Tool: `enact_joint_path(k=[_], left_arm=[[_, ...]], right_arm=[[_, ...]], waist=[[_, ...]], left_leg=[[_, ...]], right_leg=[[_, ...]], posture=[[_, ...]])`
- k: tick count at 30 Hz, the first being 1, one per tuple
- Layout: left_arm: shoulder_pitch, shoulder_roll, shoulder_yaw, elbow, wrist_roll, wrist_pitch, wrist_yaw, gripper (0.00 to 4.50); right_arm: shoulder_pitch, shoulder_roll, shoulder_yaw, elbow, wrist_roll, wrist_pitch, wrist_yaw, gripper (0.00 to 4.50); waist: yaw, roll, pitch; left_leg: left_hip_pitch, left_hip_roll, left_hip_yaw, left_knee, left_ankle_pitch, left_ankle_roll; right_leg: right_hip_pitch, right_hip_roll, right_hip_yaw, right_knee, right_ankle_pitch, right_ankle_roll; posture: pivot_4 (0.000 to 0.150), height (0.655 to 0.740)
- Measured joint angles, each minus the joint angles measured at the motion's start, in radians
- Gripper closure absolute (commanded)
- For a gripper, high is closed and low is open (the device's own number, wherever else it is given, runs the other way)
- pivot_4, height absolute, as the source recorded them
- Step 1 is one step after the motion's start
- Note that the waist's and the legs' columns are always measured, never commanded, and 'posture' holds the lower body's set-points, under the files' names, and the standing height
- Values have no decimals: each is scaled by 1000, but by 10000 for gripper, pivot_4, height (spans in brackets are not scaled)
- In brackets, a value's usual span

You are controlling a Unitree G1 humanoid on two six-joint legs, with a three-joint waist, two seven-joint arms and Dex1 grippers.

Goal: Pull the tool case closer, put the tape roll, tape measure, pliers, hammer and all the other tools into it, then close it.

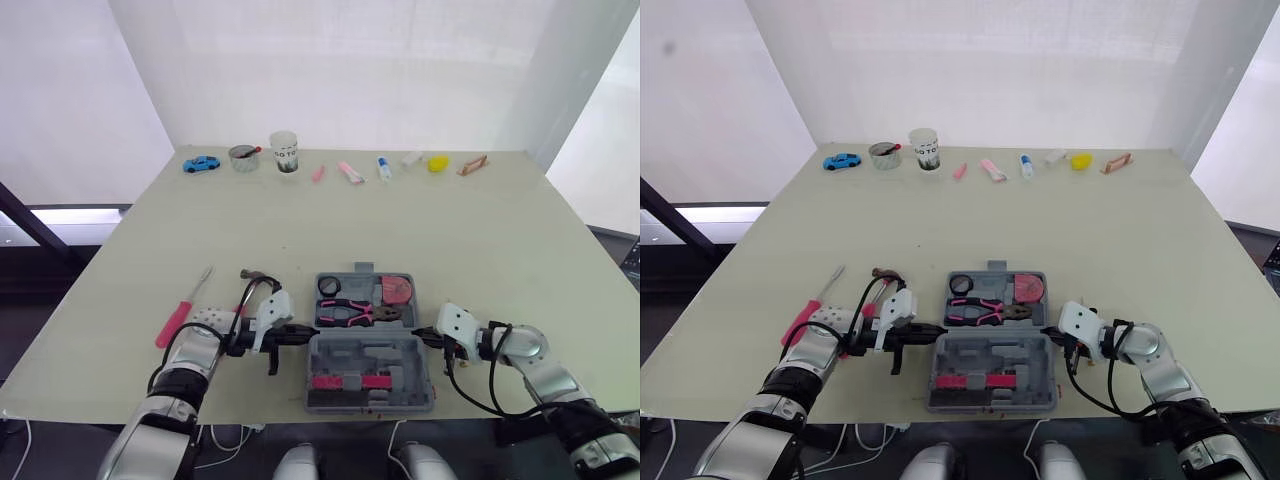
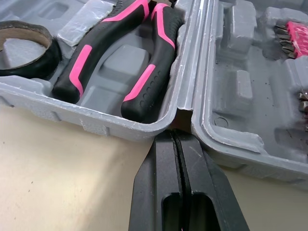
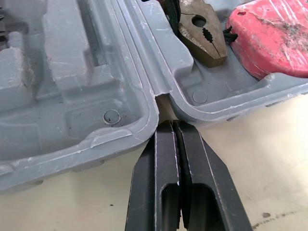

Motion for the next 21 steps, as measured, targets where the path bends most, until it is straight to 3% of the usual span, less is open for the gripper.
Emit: enact_joint_path(k=[21], left_arm=[[-19,-25,-14,3,23,-4,7,45000]], right_arm=[[1,1,-26,21,-1,2,-15,44367]], waist=[[0,0,0]], left_leg=[[0,-1,-1,0,0,0]], right_leg=[[0,0,0,0,0,0]], posture=[[1500,7400]])
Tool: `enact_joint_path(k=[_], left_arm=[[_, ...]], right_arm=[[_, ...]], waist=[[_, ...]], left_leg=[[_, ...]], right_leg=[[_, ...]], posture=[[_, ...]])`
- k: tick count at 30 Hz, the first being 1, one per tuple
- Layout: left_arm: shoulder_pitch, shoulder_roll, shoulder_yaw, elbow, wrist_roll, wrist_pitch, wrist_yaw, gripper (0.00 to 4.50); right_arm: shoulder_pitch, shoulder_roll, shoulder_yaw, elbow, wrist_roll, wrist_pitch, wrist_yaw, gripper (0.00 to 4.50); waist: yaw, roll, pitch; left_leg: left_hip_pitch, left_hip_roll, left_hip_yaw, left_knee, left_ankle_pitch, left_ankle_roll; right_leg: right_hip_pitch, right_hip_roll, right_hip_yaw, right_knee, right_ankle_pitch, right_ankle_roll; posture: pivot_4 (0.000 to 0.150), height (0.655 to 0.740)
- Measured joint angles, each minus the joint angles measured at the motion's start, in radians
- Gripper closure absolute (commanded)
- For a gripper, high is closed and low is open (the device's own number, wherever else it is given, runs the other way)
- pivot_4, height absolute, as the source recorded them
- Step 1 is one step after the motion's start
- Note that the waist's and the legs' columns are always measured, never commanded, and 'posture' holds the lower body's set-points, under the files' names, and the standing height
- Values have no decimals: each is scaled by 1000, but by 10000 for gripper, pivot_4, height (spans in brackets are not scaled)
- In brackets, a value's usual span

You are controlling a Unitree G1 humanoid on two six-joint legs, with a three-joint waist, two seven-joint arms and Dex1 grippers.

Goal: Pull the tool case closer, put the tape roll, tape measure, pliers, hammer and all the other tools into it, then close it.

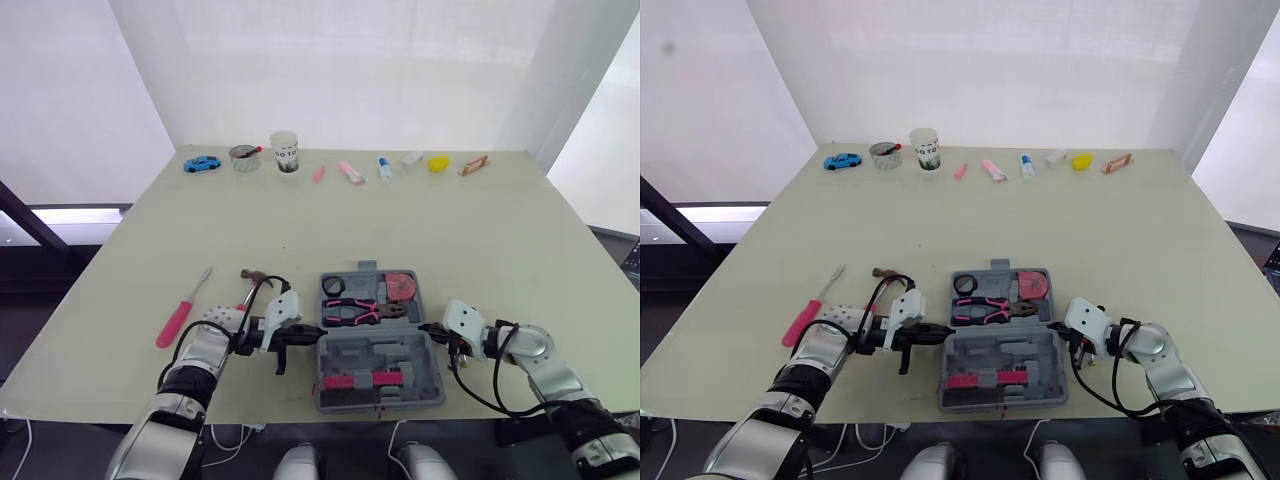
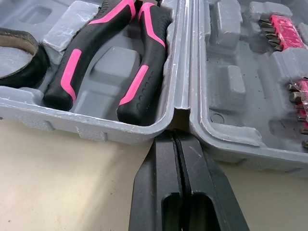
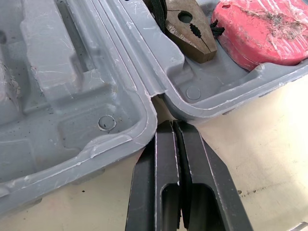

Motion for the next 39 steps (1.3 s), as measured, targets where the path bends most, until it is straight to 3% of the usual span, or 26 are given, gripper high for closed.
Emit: enact_joint_path(k=[39], left_arm=[[-63,-23,-2,93,47,-72,46,45000]], right_arm=[[41,7,-11,-70,3,67,-2,44367]], waist=[[2,0,0]], left_leg=[[0,0,-1,0,0,0]], right_leg=[[1,0,-2,0,0,0]], posture=[[1500,7400]])
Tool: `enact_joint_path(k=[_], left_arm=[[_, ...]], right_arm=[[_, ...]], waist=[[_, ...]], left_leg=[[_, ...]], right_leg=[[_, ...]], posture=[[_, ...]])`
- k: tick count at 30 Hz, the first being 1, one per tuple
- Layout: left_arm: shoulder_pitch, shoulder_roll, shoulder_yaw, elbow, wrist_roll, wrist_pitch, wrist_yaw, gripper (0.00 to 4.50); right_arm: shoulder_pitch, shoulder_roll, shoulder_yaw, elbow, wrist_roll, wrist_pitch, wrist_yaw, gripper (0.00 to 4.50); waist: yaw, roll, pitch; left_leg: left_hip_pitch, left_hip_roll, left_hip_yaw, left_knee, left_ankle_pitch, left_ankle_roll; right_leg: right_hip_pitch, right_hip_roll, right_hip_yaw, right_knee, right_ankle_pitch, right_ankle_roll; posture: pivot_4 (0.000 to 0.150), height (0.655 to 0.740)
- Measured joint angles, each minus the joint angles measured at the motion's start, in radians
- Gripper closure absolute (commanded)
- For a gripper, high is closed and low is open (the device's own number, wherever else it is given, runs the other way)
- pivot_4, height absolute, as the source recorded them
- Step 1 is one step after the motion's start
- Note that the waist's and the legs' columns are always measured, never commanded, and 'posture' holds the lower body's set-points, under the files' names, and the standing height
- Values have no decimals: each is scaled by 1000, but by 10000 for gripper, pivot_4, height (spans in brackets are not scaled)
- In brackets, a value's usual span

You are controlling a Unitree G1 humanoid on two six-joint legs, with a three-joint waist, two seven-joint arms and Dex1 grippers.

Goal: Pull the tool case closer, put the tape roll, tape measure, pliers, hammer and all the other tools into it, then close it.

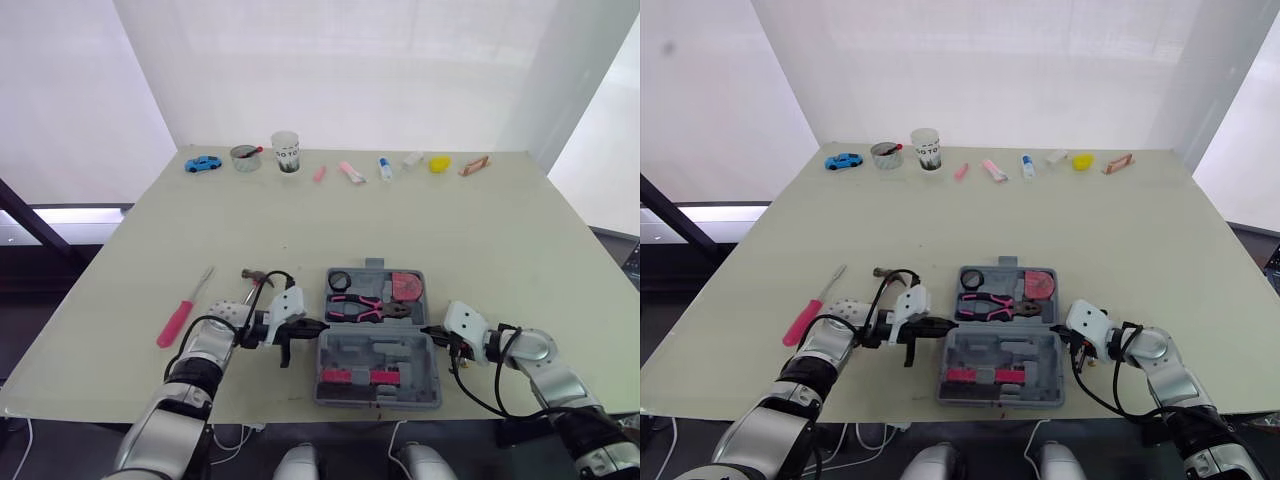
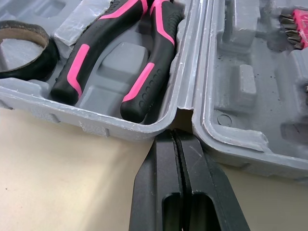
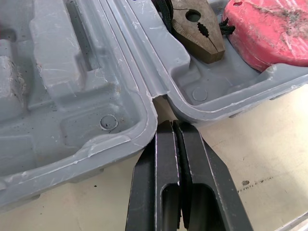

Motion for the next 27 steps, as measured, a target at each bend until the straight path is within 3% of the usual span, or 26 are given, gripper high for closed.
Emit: enact_joint_path(k=[27], left_arm=[[-21,-5,3,36,10,-11,22,45000]], right_arm=[[-17,13,0,51,-20,-65,-40,44367]], waist=[[-4,0,0]], left_leg=[[1,0,0,0,0,0]], right_leg=[[1,0,0,0,0,0]], posture=[[1500,7400]])
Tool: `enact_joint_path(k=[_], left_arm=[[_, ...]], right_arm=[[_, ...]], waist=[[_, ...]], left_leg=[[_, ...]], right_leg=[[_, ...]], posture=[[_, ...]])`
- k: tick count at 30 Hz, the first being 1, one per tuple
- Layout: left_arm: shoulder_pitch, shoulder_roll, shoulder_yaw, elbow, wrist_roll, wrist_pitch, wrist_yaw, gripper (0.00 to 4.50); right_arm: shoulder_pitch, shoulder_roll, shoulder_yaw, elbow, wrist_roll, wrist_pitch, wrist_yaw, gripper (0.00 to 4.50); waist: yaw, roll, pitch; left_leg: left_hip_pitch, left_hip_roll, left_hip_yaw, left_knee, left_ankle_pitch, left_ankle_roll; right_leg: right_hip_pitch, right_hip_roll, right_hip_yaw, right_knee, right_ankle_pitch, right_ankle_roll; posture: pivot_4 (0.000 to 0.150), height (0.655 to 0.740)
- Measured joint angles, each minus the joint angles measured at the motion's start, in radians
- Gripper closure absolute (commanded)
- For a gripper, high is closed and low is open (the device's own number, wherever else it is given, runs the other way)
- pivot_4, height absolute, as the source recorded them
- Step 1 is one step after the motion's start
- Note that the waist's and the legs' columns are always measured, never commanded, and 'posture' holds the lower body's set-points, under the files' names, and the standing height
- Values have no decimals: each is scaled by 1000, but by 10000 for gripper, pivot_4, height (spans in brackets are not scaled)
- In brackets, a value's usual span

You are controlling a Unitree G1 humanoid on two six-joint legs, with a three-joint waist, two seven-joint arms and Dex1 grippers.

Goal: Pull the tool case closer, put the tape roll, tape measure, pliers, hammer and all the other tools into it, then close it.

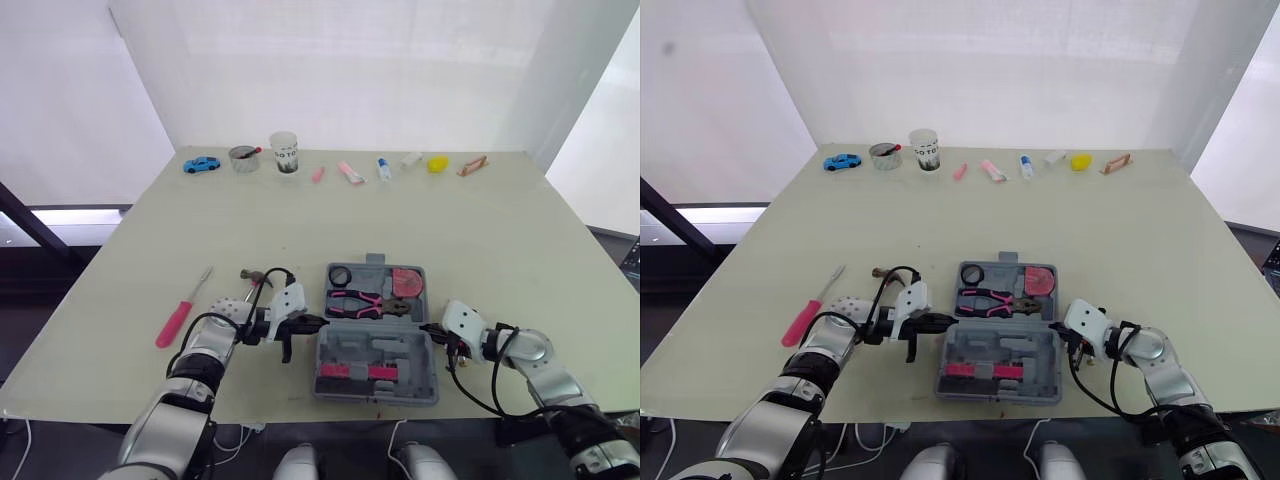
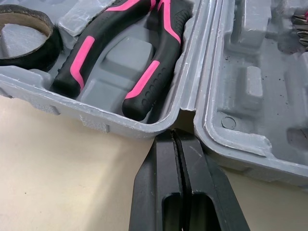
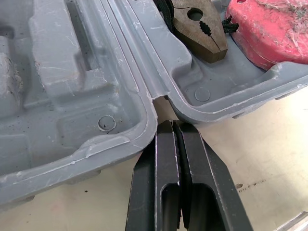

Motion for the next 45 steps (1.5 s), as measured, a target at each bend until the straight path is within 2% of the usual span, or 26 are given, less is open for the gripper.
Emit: enact_joint_path(k=[45], left_arm=[[22,23,17,-7,-7,-14,1,45000]], right_arm=[[-31,44,0,72,-13,-68,-34,44367]], waist=[[-8,0,0]], left_leg=[[1,1,0,0,0,0]], right_leg=[[0,1,0,0,0,0]], posture=[[1500,7400]])
